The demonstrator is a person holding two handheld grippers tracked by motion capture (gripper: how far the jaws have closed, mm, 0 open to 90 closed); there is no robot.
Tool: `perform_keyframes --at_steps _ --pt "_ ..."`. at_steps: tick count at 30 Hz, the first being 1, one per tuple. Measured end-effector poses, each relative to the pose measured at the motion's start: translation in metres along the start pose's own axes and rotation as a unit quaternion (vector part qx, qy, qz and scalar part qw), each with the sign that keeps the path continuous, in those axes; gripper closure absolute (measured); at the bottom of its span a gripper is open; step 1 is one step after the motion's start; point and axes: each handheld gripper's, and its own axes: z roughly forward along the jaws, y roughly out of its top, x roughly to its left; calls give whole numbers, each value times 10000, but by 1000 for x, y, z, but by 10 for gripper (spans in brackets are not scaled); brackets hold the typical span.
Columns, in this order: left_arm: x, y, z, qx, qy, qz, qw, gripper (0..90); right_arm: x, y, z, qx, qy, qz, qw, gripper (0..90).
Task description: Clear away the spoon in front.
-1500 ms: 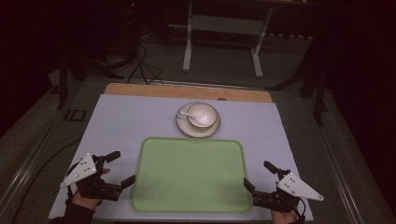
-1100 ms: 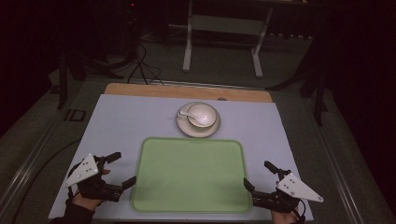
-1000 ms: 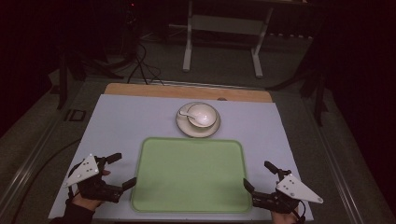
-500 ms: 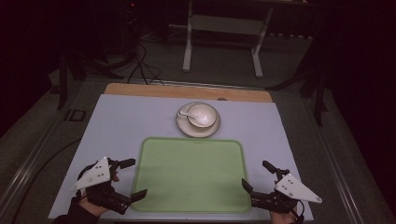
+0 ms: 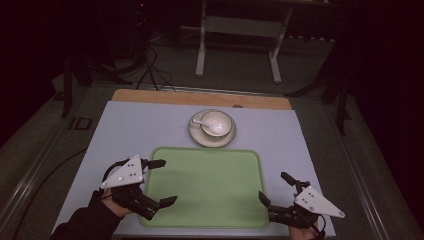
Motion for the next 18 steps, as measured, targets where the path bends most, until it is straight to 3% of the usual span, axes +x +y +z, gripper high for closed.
perform_keyframes --at_steps 9,12,18 --pt "15 11 9 -2 97 -95 9999 2 1 0 1 21 21 2 10000 102" --pt "22 14 14 -72 315 -16 9995 18 1 0 0 10 38 6 10000 102" --pt "36 20 27 -131 432 -241 9987 30 1 0 1 12 43 -14 10000 103"
